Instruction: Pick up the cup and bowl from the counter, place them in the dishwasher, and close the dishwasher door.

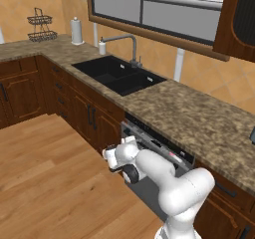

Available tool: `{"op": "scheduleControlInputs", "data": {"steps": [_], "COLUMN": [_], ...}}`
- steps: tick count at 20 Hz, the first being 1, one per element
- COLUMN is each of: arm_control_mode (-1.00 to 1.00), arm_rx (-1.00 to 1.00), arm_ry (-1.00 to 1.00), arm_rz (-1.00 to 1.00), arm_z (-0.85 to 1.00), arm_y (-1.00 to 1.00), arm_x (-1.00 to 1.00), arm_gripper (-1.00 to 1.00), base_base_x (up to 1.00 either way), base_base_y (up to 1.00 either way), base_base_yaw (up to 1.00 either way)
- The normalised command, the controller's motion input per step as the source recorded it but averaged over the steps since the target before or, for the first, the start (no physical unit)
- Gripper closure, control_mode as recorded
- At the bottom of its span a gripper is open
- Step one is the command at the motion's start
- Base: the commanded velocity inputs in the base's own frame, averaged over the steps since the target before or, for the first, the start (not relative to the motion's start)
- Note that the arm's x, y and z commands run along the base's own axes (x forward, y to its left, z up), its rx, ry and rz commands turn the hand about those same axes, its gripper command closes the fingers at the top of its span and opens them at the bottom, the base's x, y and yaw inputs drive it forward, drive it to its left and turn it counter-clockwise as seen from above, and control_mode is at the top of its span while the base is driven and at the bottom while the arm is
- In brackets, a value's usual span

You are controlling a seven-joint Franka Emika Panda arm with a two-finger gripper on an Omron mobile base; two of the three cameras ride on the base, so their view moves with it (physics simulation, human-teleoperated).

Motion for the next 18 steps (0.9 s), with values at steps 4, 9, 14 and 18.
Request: {"op": "scheduleControlInputs", "data": {"steps": [4, 9, 14, 18], "arm_control_mode": [-1.00, -1.00, -1.00, -1.00], "arm_rx": [0.00, 0.00, 0.00, 0.00], "arm_ry": [0.00, 0.00, 0.00, 0.00], "arm_rz": [0.00, 0.00, 0.00, 0.03], "arm_z": [-0.33, -0.32, -0.26, -0.12], "arm_y": [-0.98, -0.95, -0.93, -0.87], "arm_x": [0.51, 0.36, 0.25, 0.19], "arm_gripper": [-1.00, -1.00, -1.00, -1.00], "base_base_x": [0.00, 0.00, 0.00, 0.00], "base_base_y": [0.00, 0.00, 0.00, 0.00], "base_base_yaw": [0.00, 0.00, 0.00, 0.00]}}
